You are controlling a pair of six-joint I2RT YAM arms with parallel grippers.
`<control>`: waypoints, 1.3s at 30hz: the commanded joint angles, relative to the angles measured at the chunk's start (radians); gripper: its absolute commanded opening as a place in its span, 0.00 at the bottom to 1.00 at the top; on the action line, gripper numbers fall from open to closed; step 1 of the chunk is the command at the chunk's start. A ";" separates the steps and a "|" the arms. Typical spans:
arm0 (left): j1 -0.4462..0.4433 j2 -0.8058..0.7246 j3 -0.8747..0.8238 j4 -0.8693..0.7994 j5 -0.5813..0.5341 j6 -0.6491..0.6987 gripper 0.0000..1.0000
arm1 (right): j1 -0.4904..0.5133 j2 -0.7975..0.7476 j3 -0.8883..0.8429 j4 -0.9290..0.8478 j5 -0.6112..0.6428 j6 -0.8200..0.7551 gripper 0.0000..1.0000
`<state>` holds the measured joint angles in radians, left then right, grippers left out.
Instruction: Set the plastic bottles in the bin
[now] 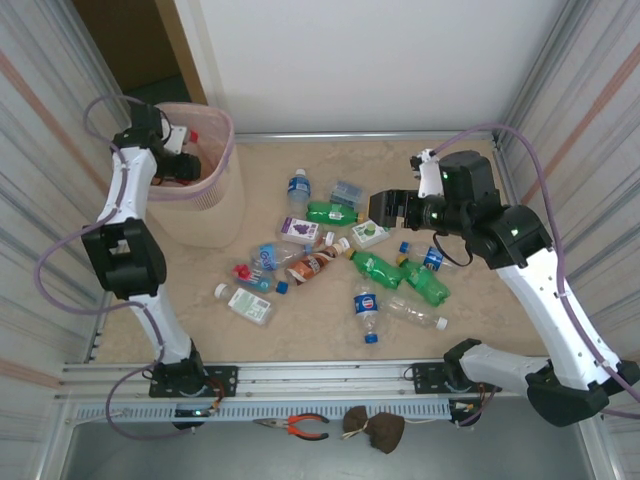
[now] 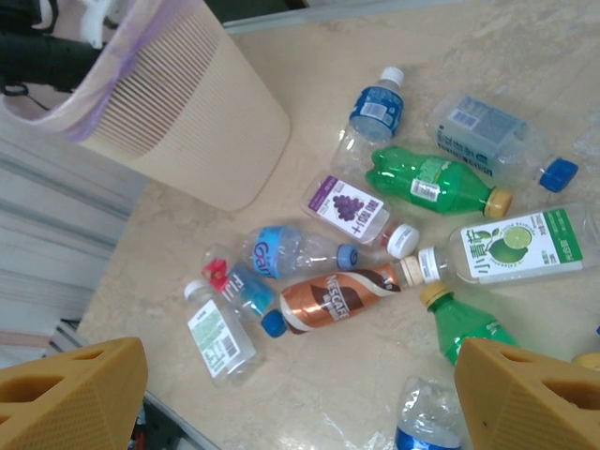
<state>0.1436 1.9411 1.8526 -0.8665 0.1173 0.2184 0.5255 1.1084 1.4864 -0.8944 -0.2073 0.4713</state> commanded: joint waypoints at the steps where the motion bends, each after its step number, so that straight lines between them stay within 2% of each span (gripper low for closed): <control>1: 0.011 0.025 -0.004 -0.012 -0.017 -0.028 0.55 | -0.012 -0.013 -0.021 -0.005 0.003 0.023 0.85; 11: 0.049 0.116 0.013 -0.012 -0.056 -0.067 0.59 | -0.024 -0.020 -0.059 0.000 -0.001 0.023 0.85; 15: 0.057 0.133 0.020 -0.017 -0.036 -0.076 0.62 | -0.030 -0.025 -0.074 -0.008 0.009 0.026 0.85; 22: 0.057 0.062 -0.008 0.004 0.039 -0.090 0.76 | -0.055 -0.006 -0.092 -0.061 0.032 0.023 0.85; 39: 0.047 -0.114 -0.006 0.016 0.216 -0.164 0.79 | -0.043 0.033 -0.173 -0.181 0.066 -0.013 0.80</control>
<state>0.1905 1.8786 1.8511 -0.8566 0.2684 0.0818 0.4713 1.1286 1.3270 -1.0241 -0.1555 0.4805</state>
